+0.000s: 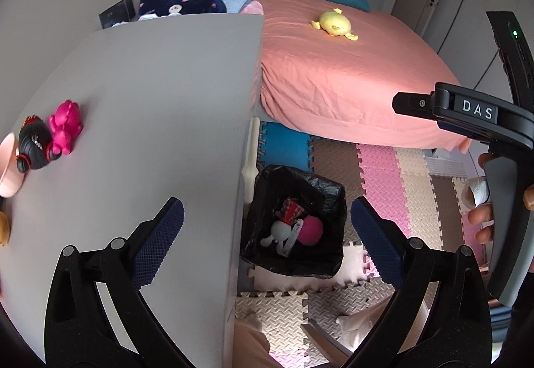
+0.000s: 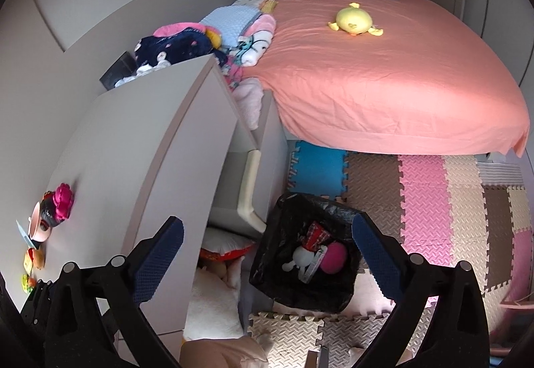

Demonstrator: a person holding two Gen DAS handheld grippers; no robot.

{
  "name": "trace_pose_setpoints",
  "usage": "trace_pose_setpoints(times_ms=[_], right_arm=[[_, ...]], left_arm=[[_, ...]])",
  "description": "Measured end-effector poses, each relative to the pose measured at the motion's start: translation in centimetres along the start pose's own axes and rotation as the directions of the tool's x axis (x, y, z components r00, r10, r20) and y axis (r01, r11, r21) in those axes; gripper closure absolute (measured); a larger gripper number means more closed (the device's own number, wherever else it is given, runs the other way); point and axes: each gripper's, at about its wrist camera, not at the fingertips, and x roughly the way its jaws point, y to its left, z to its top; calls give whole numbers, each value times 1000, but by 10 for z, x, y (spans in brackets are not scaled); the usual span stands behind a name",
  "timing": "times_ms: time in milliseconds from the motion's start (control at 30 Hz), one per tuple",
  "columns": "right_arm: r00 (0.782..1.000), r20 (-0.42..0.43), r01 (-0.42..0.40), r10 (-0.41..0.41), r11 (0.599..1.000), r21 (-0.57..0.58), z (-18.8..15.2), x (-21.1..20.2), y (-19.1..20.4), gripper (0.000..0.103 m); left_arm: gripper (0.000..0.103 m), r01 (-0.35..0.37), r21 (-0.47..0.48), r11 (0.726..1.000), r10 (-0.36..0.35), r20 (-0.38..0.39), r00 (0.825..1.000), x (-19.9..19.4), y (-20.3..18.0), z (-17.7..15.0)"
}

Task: Collect trash
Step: 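Move both tools back over the table toward the remaining toys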

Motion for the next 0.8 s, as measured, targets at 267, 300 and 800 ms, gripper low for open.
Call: trace_pose_setpoints(times_ms=[267,300,800], right_arm=[[1000,-11,-20,20,1000,-16,-8,5,19,3],[1000,-13,-21,21,1000,-17,-9,6,21,3],[995,-21,-99,97,983,-157,-16,1,104,3]], left_arm=[[6,-19,-38,999,19,12,1000,-14,20,-9],[6,-22,-38,999,23,15,1000,-17,21,-11],[6,-125,-149,981,137,76,988,-72,92,-30]])
